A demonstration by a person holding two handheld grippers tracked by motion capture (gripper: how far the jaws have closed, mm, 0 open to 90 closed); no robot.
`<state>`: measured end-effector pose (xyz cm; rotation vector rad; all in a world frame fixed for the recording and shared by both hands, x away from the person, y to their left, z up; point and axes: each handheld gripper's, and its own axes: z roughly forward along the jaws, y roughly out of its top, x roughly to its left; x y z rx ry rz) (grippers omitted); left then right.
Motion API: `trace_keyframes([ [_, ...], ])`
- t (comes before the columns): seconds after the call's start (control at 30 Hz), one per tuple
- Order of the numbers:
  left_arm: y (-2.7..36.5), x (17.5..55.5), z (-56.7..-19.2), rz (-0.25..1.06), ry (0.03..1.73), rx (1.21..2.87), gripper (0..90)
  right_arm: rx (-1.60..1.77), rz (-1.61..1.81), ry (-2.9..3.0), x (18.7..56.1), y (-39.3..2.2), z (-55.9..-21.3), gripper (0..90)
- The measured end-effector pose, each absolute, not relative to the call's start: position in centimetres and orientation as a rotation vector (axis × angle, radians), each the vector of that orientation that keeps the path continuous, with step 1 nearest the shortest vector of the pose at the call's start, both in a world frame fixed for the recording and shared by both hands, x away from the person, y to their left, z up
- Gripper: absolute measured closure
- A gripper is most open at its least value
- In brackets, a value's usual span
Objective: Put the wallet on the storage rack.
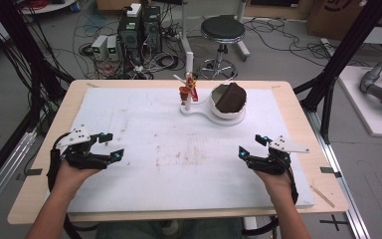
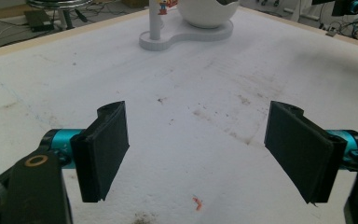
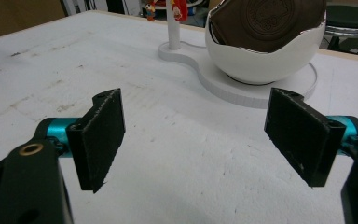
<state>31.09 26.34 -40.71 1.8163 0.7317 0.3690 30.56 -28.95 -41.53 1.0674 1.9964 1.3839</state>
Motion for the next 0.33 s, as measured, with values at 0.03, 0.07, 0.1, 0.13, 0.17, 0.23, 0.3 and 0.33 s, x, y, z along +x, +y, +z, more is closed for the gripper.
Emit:
trace_keyframes([
  [0.03, 26.35, 31.1, -40.71, 0.369, 0.731, 1.817, 21.6, 1.066, 1.385, 1.994, 30.57, -28.97, -41.52, 20.4],
  [0.07, 26.34, 31.1, -40.72, 0.369, 0.732, 1.816, 21.6, 1.061, 1.385, 1.992, 30.6, -28.99, -41.51, 20.5],
  [0.1, 26.35, 31.12, -40.72, 0.369, 0.731, 1.817, 21.6, 1.062, 1.386, 1.992, 30.61, -28.99, -41.49, 20.4],
  [0.13, 26.37, 31.12, -40.72, 0.369, 0.732, 1.82, 21.6, 1.065, 1.386, 1.996, 30.61, -28.96, -41.49, 20.4],
  [0.17, 26.37, 31.1, -40.72, 0.369, 0.733, 1.82, 21.6, 1.069, 1.385, 1.999, 30.61, -28.92, -41.5, 20.5],
  [0.23, 26.36, 31.06, -40.75, 0.368, 0.734, 1.824, 21.6, 1.062, 1.384, 2.002, 30.68, -28.91, -41.5, 20.5],
  [0.3, 26.34, 31.07, -40.8, 0.366, 0.737, 1.824, 21.6, 1.064, 1.385, 2.001, 30.69, -28.88, -41.45, 20.5],
  [0.33, 26.34, 31.09, -40.84, 0.366, 0.739, 1.825, 21.6, 1.069, 1.388, 1.999, 30.69, -28.88, -41.41, 20.5],
])
